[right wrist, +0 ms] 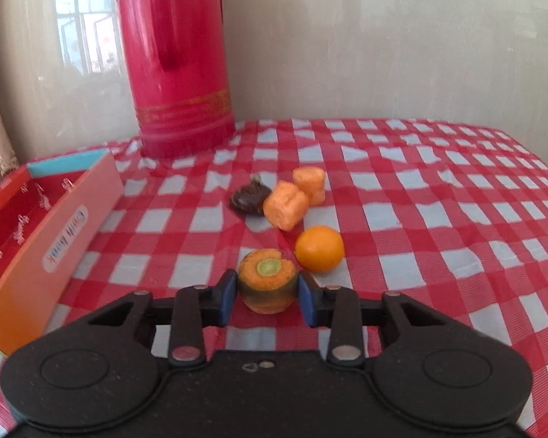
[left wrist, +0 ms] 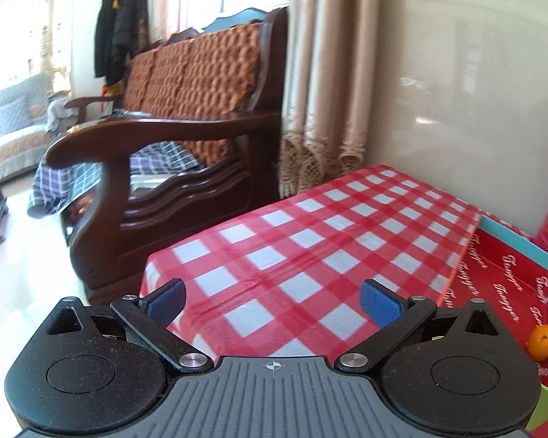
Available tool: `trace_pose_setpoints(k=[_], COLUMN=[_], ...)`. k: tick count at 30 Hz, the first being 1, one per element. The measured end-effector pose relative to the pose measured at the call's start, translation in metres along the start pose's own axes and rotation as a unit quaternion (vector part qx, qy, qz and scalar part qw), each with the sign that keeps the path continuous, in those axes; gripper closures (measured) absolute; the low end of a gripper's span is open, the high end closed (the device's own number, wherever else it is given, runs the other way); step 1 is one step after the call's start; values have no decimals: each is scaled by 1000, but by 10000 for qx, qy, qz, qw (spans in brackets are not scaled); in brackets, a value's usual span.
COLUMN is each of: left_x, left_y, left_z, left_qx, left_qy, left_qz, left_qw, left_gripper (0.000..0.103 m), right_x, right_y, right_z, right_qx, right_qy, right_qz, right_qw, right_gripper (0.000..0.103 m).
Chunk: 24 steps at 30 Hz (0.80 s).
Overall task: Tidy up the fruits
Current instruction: 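Carry the carrot slice into the red box and open the right gripper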
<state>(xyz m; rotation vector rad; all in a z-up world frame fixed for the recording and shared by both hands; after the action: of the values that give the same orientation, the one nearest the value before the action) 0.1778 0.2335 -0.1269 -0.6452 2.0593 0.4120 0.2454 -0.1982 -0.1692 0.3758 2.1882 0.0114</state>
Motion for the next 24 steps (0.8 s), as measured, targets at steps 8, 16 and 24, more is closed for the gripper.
trace_pose_setpoints(k=[8,16,24], left_x=[11,18,20], left_y=[28,50,67], left_z=[13,19,23], left_qx=[-270,-460,-529], left_qy=[227,268,316], left_qz=[-270,-334,-463], left_qw=[9990,9980,9970], left_gripper=[2,2,2], right_x=[-7,-4,13], right_y=[54,128,191], right_z=[-32,-53,-54], right_qx=[-1103,-2002,-2303], right_qy=[-507,-575,-339], right_qz=[-306,-986,-1656], right_qw=[9921,9731,9583], right_gripper=[75,75,75])
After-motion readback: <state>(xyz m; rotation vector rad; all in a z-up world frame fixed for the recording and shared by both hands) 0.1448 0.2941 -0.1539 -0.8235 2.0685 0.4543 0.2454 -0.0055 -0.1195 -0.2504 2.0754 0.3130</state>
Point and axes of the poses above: each gripper's, at about its wrist camera, not at the fingertips, and z roughly the way its jaws point, y to its left, x to its underside, the point moved 8 cm from there along z, roughly the way its jaws point, and after that the axes turned 5 degrees about z, right-handed, at the moved point
